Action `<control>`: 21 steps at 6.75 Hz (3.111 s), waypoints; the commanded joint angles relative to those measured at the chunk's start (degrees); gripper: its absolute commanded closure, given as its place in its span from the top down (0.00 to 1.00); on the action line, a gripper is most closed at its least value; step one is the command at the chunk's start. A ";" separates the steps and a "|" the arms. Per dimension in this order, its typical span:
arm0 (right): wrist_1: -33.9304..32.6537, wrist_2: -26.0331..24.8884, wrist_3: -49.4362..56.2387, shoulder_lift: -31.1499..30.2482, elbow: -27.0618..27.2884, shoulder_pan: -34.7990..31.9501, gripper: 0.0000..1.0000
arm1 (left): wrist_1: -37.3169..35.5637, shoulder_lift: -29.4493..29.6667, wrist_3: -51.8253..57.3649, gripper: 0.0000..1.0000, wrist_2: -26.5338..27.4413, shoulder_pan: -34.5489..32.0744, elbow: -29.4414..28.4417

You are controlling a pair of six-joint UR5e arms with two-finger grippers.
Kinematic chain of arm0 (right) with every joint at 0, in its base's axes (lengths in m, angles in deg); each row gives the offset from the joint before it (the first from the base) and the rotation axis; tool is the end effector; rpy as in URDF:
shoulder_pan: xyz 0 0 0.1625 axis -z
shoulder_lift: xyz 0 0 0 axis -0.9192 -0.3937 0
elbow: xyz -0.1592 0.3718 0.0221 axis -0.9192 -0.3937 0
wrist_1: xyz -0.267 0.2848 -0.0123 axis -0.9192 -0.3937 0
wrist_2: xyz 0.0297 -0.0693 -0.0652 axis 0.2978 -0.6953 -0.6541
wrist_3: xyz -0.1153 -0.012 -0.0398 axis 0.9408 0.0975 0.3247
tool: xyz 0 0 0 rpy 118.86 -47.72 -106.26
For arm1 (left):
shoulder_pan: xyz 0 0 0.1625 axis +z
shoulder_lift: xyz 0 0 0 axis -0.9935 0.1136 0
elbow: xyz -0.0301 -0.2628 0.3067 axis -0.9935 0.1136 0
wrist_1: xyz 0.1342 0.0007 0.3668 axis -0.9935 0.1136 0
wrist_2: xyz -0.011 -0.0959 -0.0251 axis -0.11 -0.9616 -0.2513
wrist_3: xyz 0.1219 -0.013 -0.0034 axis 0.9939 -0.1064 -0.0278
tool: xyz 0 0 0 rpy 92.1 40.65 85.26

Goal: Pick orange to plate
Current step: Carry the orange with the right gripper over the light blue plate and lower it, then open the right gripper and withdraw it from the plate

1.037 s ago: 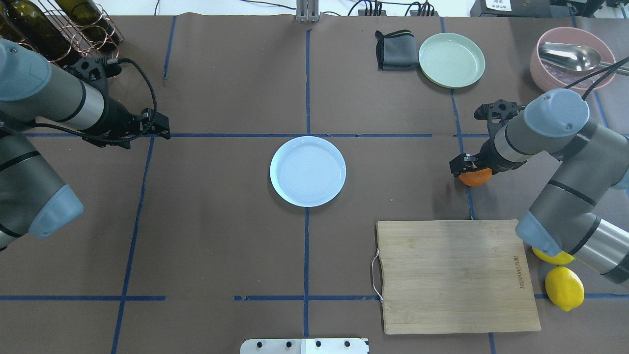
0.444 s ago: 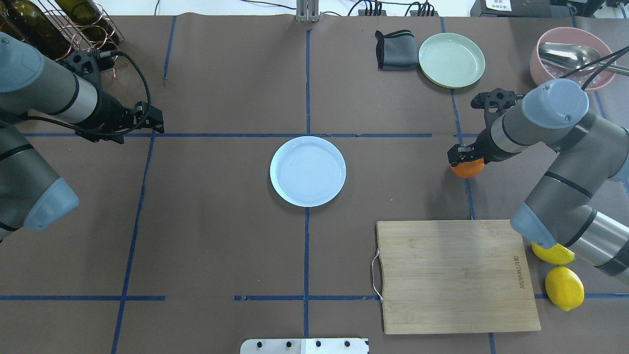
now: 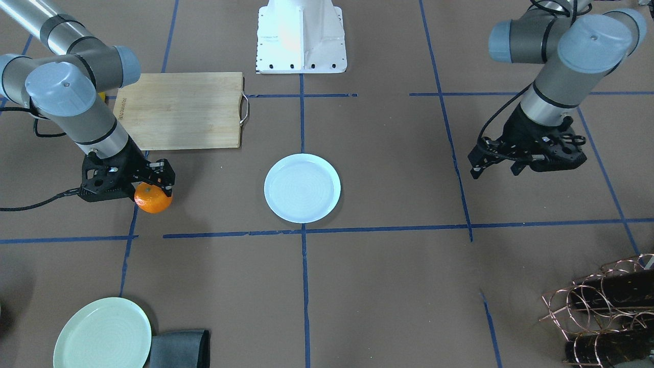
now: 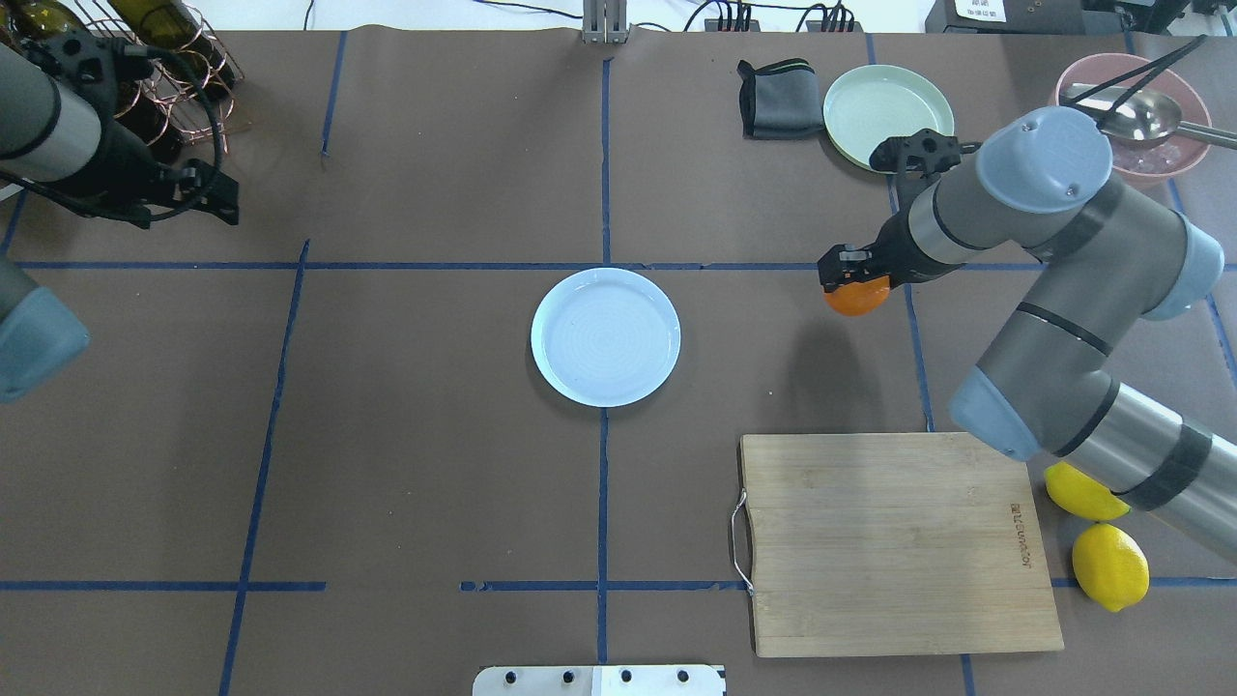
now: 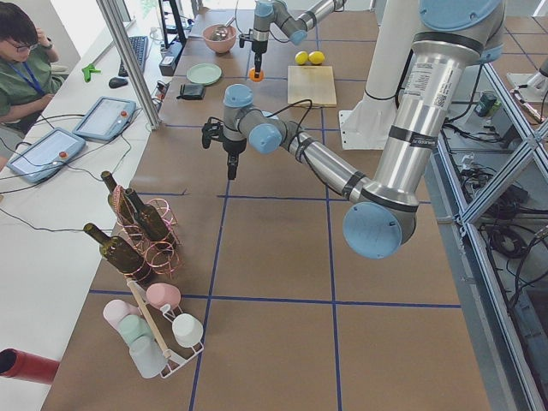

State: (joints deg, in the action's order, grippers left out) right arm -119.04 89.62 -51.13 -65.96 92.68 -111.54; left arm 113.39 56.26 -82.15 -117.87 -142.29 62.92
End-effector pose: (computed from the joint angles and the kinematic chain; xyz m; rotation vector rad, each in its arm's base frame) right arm -0.3804 -0.4913 0.3682 0.1883 -0.8823 0.0015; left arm 0.2303 -0.5209 0.3828 0.1878 0.7938 -0.0959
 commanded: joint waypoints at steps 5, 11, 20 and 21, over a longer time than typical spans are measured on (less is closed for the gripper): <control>-12.83 -8.93 -10.70 26.41 -14.27 13.24 0.00 | -2.74 -11.26 30.04 1.00 -3.35 -13.33 -0.98; -10.63 -11.50 -10.62 31.38 -22.93 15.10 1.00 | -2.74 -11.44 30.15 1.00 -3.44 -13.34 -3.18; -32.87 15.98 35.86 2.34 11.26 -22.62 1.00 | -12.85 -13.55 54.61 1.00 -10.11 -28.43 -7.37; -32.87 16.18 41.61 -0.93 10.65 -26.60 1.00 | -12.41 -15.21 62.24 1.00 -14.82 -30.20 -10.97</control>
State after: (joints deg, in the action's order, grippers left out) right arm -151.85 103.72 -18.40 -62.04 103.52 -132.03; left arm 100.79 42.63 -27.85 -128.76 -169.94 55.65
